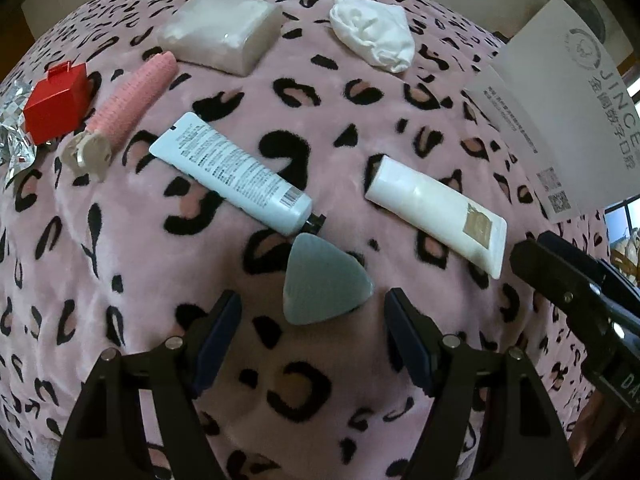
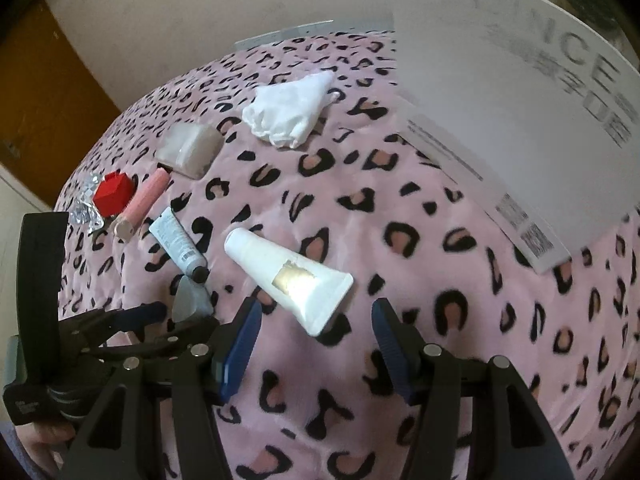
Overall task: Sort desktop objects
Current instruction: 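Move left tool to grey triangular sponge while right tool approaches gold-label white tube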
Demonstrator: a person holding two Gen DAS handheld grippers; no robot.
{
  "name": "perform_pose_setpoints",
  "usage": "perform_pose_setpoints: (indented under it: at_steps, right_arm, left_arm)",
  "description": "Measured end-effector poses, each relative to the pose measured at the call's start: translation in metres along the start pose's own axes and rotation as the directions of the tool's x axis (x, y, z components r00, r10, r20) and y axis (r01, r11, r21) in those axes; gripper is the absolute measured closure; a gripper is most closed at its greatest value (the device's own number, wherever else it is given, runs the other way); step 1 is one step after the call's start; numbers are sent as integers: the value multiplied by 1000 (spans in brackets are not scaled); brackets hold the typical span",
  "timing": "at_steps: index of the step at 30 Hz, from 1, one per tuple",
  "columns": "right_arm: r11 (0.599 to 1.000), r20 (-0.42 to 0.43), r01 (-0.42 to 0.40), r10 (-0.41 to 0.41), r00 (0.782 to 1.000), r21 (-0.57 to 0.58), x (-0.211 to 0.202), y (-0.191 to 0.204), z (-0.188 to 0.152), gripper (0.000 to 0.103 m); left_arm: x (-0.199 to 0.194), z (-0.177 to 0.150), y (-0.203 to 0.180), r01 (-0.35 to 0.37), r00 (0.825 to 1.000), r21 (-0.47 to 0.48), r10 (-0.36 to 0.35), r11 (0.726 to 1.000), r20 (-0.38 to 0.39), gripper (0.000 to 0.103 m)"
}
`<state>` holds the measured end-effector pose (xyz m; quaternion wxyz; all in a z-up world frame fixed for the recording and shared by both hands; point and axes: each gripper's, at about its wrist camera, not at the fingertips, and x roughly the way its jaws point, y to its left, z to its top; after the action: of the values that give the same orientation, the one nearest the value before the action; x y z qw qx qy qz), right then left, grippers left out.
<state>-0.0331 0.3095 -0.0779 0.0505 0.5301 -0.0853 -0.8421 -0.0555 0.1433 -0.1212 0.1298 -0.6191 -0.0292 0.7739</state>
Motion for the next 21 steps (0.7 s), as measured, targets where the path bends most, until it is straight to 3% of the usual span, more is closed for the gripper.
perform_pose_setpoints:
  at_steps: [10, 15, 20, 21]
  right_arm:
    - [990, -86, -52, 40, 995, -134, 30, 14, 31, 44]
    - [977, -176, -103, 70, 982, -184, 56, 19, 37, 44]
    - [969, -220, -121, 73, 973, -214, 75, 22, 31, 44]
    - [970, -214, -121, 75, 974, -209, 76, 22, 30, 44]
  left_arm:
    - [9, 5, -1, -4, 1000, -36, 4, 999, 16, 21]
    - [13, 7, -4, -9, 999, -27, 10, 1000, 32, 20]
    - [18, 9, -7, -17, 998, -13, 17, 1000, 58, 21]
    - [19, 9, -8, -20, 998, -10, 21, 1000, 65, 26]
